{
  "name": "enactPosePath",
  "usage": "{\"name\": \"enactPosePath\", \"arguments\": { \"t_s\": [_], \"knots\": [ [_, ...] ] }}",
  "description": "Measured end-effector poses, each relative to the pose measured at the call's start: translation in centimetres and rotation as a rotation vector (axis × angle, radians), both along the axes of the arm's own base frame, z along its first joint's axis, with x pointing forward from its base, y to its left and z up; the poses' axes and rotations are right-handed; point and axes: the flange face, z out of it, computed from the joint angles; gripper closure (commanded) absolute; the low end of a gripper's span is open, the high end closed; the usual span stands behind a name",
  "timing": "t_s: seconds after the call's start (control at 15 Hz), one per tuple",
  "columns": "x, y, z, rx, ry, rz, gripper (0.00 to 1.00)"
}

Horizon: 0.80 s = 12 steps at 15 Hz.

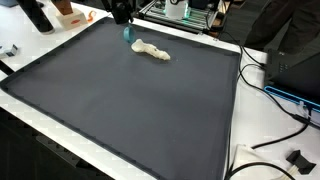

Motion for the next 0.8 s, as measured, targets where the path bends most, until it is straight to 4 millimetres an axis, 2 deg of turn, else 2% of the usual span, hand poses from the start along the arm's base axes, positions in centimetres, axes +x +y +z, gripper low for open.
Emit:
{"name": "enactPosePath", "arguments": {
  "t_s": [0.53,0.8],
  "knots": [
    [-1.2,4.5,5.6,-0.110,-0.085,-0.131,0.75],
    [-1.9,5.9,7.3,-0.117,-0.089,-0.214,0.75]
  ]
}}
